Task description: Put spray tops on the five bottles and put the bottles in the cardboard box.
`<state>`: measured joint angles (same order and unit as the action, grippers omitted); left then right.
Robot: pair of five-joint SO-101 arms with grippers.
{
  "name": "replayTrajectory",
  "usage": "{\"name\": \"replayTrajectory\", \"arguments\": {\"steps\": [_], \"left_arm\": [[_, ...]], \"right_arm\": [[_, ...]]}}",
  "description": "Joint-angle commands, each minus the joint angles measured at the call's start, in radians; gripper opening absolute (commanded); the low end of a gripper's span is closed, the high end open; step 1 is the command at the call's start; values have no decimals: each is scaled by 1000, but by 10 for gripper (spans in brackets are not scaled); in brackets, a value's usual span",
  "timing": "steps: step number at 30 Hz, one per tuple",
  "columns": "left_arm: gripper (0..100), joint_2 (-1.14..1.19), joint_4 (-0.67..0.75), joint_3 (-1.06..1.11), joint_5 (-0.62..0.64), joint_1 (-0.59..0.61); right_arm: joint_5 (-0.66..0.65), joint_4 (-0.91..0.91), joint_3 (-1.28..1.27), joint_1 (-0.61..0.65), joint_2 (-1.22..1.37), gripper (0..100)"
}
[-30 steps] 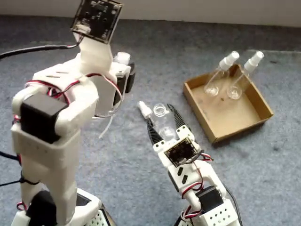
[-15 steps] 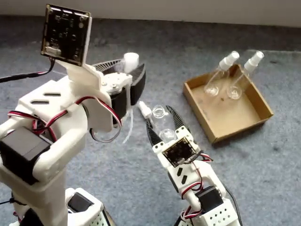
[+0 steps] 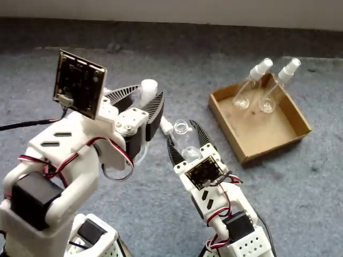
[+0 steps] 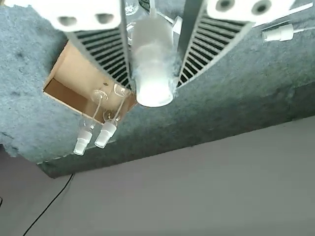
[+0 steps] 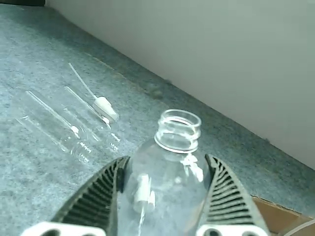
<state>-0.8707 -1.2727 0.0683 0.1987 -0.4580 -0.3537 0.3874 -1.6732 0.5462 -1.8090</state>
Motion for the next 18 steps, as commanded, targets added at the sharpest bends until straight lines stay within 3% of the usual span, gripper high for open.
{"name": "replayTrajectory", "arguments": {"steps": [1, 4, 7, 10, 18], "left_arm": [[6, -102, 301, 245, -80, -22], [6, -174, 442, 337, -112, -22], [6, -214, 497, 375, -117, -18], [6, -214, 526, 390, -115, 22], [6, -170, 821, 521, -114, 91]], "right_arm": [[-12, 7, -117, 5, -8, 86], [-12, 8, -117, 5, -8, 86], [-12, 8, -117, 5, -8, 85], [-12, 10, -117, 5, -7, 84], [-12, 12, -117, 5, 1, 84]]}}
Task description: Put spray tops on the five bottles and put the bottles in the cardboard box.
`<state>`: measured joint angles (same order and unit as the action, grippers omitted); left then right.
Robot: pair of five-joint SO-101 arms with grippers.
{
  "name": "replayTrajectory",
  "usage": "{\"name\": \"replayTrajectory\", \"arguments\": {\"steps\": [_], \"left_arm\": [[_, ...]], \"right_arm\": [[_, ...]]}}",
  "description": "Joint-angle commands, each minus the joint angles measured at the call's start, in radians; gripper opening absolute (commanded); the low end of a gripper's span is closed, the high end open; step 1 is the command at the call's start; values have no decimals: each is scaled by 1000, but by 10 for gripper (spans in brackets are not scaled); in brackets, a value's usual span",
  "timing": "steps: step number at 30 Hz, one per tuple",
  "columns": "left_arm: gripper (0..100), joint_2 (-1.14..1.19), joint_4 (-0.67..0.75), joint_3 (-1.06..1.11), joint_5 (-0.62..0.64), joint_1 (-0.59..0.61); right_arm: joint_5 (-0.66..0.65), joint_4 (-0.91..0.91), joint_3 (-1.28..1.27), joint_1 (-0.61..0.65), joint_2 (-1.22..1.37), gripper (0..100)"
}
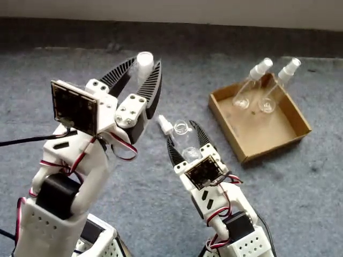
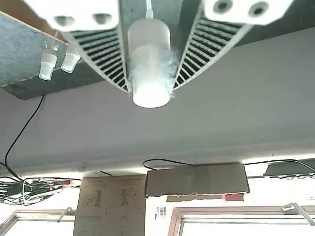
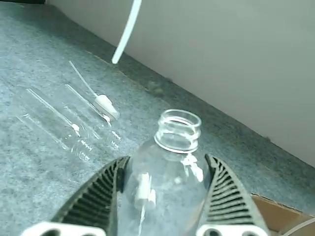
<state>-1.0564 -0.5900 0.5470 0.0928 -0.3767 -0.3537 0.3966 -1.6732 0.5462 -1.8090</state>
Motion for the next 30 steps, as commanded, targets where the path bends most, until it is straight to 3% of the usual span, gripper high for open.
{"name": "replayTrajectory", "arguments": {"steps": [1, 7, 13, 21, 30], "left_arm": [[6, 16, 163, 59, -6, 8], [6, 21, 301, 127, -2, -28], [6, 22, 442, 176, 212, -45], [6, 1, 440, 202, 310, -44], [6, -74, 224, 105, 382, -39]], "right_arm": [[-12, 5, -117, 5, 1, 84], [-12, 38, -117, 10, -8, 84], [-12, 38, -117, 10, -8, 84], [120, 38, -117, 10, -8, 84], [121, 38, -117, 10, -8, 84]]}}
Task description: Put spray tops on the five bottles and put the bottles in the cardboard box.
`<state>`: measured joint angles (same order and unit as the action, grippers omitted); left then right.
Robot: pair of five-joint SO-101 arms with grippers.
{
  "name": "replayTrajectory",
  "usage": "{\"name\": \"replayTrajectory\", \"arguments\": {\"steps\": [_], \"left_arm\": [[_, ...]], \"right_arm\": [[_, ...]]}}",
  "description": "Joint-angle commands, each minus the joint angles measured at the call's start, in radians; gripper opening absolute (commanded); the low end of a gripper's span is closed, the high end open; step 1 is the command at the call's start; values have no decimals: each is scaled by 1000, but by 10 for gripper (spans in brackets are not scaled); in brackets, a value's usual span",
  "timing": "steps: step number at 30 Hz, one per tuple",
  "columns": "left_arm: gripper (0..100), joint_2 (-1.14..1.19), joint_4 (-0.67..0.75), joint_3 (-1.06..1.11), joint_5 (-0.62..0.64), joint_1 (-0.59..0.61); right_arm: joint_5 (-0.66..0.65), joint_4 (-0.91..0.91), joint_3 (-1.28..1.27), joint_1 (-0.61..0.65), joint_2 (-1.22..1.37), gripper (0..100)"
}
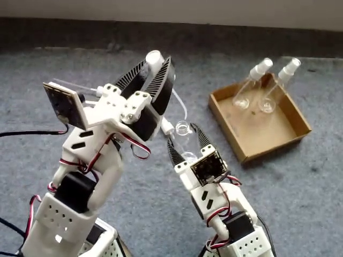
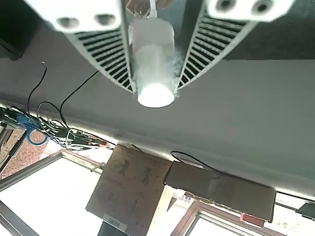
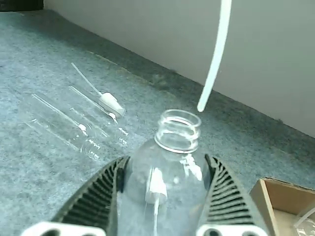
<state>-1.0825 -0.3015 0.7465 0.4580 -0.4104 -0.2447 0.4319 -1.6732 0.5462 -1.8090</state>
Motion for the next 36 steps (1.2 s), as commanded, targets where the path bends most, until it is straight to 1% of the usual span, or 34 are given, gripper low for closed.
{"name": "replayTrajectory", "arguments": {"steps": [1, 10, 13, 18, 22, 28, 29, 34, 36], "left_arm": [[6, -56, -77, -99, 17, -5], [6, -90, -109, -64, 18, -12], [6, -91, -100, -4, 18, -12], [6, -90, -23, 76, 18, -12], [6, -90, -21, 127, 18, -15], [8, -91, -18, 278, 9, -113], [8, -91, -18, 302, 2, -127], [7, -91, -18, 371, -129, -191], [7, -91, -15, 383, -135, -189]], "right_arm": [[12, 2, -117, 10, -8, 84], [12, 2, -117, 8, -8, 84], [12, 2, -117, 8, -8, 84], [12, 2, -117, 8, -8, 84], [12, 2, -117, 8, -8, 84], [12, 2, -117, 7, -8, 84], [12, 2, -117, 7, -8, 84], [11, 2, -117, 5, -8, 84], [11, 4, -117, 5, -8, 84]]}}
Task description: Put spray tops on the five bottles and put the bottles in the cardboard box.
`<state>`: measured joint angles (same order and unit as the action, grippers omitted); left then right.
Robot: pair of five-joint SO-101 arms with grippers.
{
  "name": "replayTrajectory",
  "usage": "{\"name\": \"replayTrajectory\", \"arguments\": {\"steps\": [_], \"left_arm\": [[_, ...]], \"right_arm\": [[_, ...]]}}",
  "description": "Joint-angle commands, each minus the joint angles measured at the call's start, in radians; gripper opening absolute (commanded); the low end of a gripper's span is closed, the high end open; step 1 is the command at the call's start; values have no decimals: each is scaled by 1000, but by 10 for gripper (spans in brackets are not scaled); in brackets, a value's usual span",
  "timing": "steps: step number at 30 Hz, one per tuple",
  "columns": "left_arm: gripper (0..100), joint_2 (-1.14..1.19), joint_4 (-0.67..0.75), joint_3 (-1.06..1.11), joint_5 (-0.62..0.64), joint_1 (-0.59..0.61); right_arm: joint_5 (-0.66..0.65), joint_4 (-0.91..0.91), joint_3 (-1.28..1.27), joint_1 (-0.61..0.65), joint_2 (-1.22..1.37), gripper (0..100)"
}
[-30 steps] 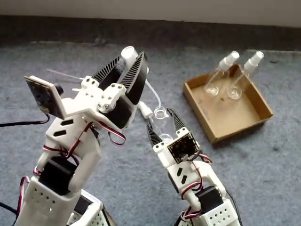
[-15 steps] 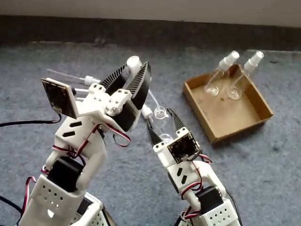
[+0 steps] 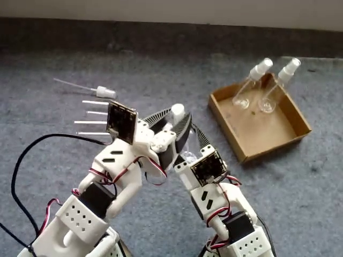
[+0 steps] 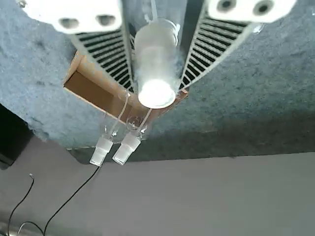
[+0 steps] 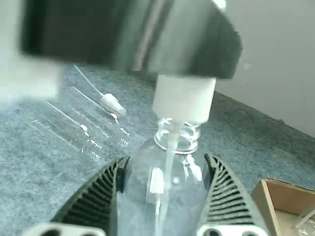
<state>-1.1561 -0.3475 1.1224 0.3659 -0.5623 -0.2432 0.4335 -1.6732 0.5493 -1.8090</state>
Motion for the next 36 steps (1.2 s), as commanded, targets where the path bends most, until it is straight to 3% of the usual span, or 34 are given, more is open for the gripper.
{"name": "replayTrajectory", "arguments": {"steps": [1, 7, 13, 18, 28, 36], "left_arm": [[7, -18, 38, 13, -46, -36], [7, -18, 127, 88, -46, -33], [9, -18, 129, 104, -55, -16], [8, -19, 127, 124, -176, -38], [12, -19, 133, 183, -287, -44], [197, -19, 127, 191, -282, -42]], "right_arm": [[9, 2, -117, 2, -8, 84], [9, 2, -117, 2, -8, 84], [9, 2, -114, 2, -8, 84], [9, 4, -114, 2, -8, 84], [9, 5, -114, 2, -8, 84], [9, 5, -114, 2, -8, 84]]}}
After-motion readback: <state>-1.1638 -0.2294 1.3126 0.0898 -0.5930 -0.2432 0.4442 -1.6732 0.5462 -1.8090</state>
